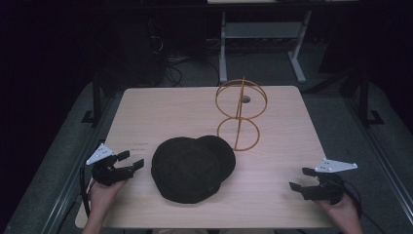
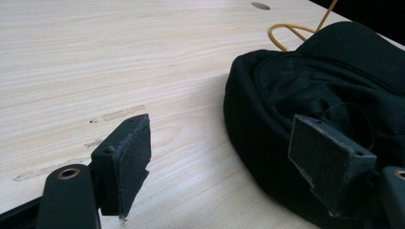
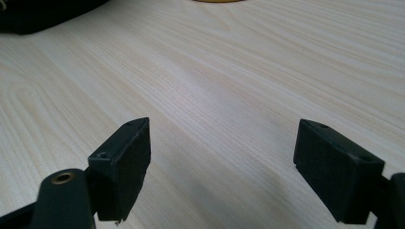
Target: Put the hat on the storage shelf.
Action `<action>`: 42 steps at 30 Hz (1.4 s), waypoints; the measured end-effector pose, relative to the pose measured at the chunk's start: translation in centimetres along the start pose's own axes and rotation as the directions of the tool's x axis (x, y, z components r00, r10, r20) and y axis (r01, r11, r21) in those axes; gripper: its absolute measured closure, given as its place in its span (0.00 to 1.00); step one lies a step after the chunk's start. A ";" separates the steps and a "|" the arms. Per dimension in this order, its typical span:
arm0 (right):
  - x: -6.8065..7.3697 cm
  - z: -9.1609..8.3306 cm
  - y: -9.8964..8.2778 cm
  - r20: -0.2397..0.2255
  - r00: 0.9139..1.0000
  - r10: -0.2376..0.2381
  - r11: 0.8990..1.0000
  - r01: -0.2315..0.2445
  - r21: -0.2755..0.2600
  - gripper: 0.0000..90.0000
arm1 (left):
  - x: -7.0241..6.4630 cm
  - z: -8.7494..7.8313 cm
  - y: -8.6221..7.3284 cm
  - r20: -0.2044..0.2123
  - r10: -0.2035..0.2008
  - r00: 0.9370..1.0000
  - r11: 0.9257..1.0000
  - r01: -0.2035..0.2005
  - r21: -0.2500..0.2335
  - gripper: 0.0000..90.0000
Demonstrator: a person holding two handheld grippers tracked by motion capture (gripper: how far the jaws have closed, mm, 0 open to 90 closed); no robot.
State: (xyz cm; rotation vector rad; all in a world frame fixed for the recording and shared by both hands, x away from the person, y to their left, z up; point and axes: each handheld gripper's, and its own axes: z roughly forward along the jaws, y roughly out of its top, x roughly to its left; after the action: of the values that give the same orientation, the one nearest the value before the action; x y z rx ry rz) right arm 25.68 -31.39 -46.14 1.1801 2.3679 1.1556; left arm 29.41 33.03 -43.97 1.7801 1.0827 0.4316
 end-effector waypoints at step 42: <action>9.5 3.1 14.2 -0.233 0.928 -0.290 0.952 0.304 0.026 0.16 | -0.3 0.2 -0.1 0.000 0.004 1.000 1.000 -0.004 0.013 0.25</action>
State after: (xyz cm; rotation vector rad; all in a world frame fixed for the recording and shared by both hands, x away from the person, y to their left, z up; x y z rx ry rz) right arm 29.19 -17.39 -36.43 0.6980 2.6525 1.1721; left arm 29.32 32.69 -44.12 1.7939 1.0842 0.4277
